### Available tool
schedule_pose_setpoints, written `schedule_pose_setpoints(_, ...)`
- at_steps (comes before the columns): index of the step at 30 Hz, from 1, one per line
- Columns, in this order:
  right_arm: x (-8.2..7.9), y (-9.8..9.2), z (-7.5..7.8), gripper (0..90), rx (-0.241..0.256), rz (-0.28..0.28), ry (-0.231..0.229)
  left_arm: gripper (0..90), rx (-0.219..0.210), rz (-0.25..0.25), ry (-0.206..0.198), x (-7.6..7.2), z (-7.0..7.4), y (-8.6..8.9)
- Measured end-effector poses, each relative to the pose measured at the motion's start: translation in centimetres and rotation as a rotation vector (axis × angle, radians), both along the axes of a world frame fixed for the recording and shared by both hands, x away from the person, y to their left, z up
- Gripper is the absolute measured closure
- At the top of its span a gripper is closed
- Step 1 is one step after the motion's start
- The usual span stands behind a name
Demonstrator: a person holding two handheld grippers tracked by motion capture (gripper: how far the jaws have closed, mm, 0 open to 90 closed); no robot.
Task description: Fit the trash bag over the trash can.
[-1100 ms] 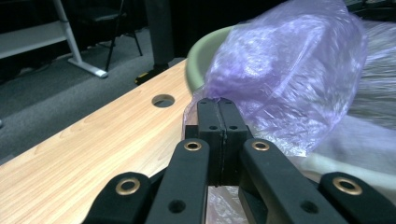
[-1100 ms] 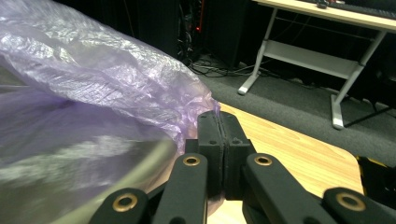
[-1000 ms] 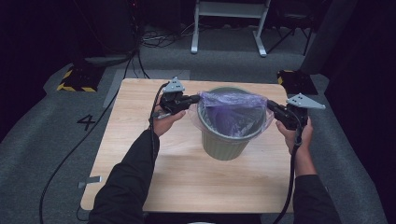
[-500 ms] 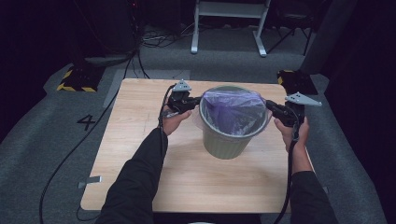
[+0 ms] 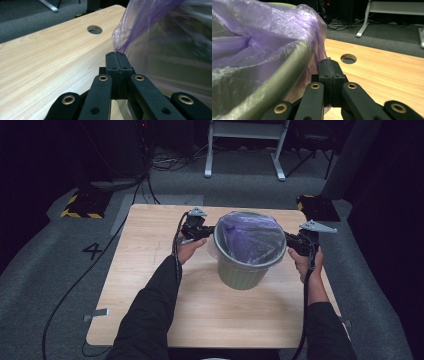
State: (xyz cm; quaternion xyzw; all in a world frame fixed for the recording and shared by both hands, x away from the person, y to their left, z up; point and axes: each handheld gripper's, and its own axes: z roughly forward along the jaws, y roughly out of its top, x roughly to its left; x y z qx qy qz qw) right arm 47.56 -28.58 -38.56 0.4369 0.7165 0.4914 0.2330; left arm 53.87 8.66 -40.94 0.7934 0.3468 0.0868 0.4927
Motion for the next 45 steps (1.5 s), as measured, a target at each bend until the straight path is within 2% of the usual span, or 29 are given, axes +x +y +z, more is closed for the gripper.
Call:
schedule_pose_setpoints(4, 0.1, -0.1, -0.2, 89.9, 0.003, 0.000, 0.008, 90.0, 0.001, 0.000, 0.025, 0.1, -0.4, -0.1)
schedule_pose_setpoints(6, 0.1, -0.1, -0.3, 89.9, 0.006, 0.000, 0.010, 89.9, 0.019, -0.002, 0.037, 0.3, -0.7, -0.3)
schedule_pose_setpoints(7, 0.2, -0.1, -0.3, 89.9, 0.006, -0.004, 0.011, 89.9, 0.035, -0.008, 0.062, 0.4, -1.1, -0.6)
schedule_pose_setpoints(12, 0.3, -0.1, -0.5, 89.8, 0.005, -0.009, 0.020, 89.9, 0.049, -0.017, 0.076, 0.3, -1.6, -1.0)
schedule_pose_setpoints(13, 0.3, -0.1, -0.8, 89.8, -0.009, -0.019, 0.034, 89.9, 0.065, -0.024, 0.077, 0.3, -1.7, -1.1)
schedule_pose_setpoints(14, 0.4, -0.2, -1.0, 89.8, -0.012, -0.020, 0.048, 89.9, 0.100, -0.029, 0.089, 0.3, -2.1, -1.2)
schedule_pose_setpoints(15, 0.5, -0.3, -1.3, 89.8, -0.015, -0.024, 0.061, 89.9, 0.103, -0.030, 0.091, 0.3, -2.3, -1.2)
schedule_pose_setpoints(17, 0.4, -0.6, -1.8, 89.8, -0.003, -0.029, 0.072, 89.9, 0.080, -0.028, 0.092, 0.1, -2.6, -0.9)
schedule_pose_setpoints(23, -0.6, -2.1, -2.7, 89.7, 0.001, -0.035, 0.072, 88.6, 0.059, -0.044, 0.064, -0.8, -3.2, 0.3)
schedule_pose_setpoints(24, -0.9, -2.4, -2.9, 89.3, -0.005, -0.032, 0.058, 85.9, 0.050, -0.054, 0.042, -1.3, -3.3, 0.9)
schedule_pose_setpoints(25, -1.2, -2.6, -2.9, 89.0, -0.017, -0.028, 0.038, 82.8, 0.050, -0.054, 0.042, -1.3, -3.3, 0.9)
schedule_pose_setpoints(26, -1.5, -2.8, -3.0, 88.4, -0.038, -0.036, 0.028, 80.4, 0.035, -0.062, 0.028, -1.6, -3.3, 1.1)
schedule_pose_setpoints(27, -1.5, -2.8, -3.0, 88.4, -0.038, -0.036, 0.028, 80.4, 0.026, -0.072, 0.009, -1.9, -3.3, 1.4)
schedule_pose_setpoints(29, -2.4, -3.5, -2.9, 81.9, -0.047, -0.026, -0.016, 74.1, 0.020, -0.078, -0.035, -2.9, -3.0, 2.3)
schedule_pose_setpoints(30, -2.8, -3.7, -2.8, 79.5, -0.064, -0.036, -0.031, 67.5, 0.020, -0.078, -0.035, -2.9, -3.0, 2.3)
schedule_pose_setpoints(31, -3.0, -3.9, -2.7, 77.0, -0.071, -0.036, -0.044, 63.2, 0.001, -0.096, -0.056, -3.5, -2.8, 3.0)
schedule_pose_setpoints(32, -3.3, -4.1, -2.6, 71.9, -0.064, -0.027, -0.059, 60.3, 0.001, -0.096, -0.056, -3.5, -2.8, 3.0)
schedule_pose_setpoints(33, -3.6, -4.3, -2.4, 66.0, -0.064, -0.023, -0.080, 54.4, 0.010, -0.086, -0.074, -4.0, -2.5, 3.6)
schedule_pose_setpoints(34, -3.9, -4.5, -2.2, 62.3, -0.079, -0.020, -0.097, 49.4, 0.010, -0.086, -0.074, -4.0, -2.5, 3.6)
schedule_pose_setpoints(36, -4.2, -4.5, -2.0, 59.4, -0.095, -0.008, -0.106, 47.5, -0.010, -0.095, -0.088, -4.6, -2.1, 4.2)
schedule_pose_setpoints(37, -4.6, -4.6, -1.8, 53.1, -0.116, 0.030, -0.106, 39.8, -0.014, -0.114, -0.111, -5.4, -1.5, 4.5)
schedule_pose_setpoints(38, -4.8, -4.6, -1.7, 49.4, -0.140, 0.038, -0.108, 36.4, -0.024, -0.129, -0.117, -5.9, -1.3, 4.6)
schedule_pose_setpoints(39, -4.8, -4.6, -1.7, 49.4, -0.140, 0.038, -0.108, 31.6, -0.024, -0.129, -0.117, -5.9, -1.3, 4.6)
schedule_pose_setpoints(40, -4.9, -4.5, -1.6, 45.3, -0.170, 0.037, -0.110, 31.6, -0.027, -0.166, -0.119, -6.5, -1.1, 4.5)
schedule_pose_setpoints(41, -5.1, -4.4, -1.5, 37.5, -0.194, 0.040, -0.112, 29.4, -0.023, -0.184, -0.126, -6.8, -0.9, 4.4)
schedule_pose_setpoints(42, -5.4, -4.3, -1.3, 35.5, -0.212, 0.079, -0.119, 26.1, -0.011, -0.234, -0.142, -7.8, -0.7, 3.9)
schedule_pose_setpoints(44, -5.5, -3.7, -1.2, 30.6, -0.251, 0.119, -0.132, 24.1, 0.002, -0.281, -0.146, -8.6, -0.5, 3.2)
schedule_pose_setpoints(45, -5.5, -3.2, -1.2, 30.3, -0.281, 0.143, -0.131, 22.8, 0.002, -0.281, -0.146, -8.6, -0.5, 3.2)
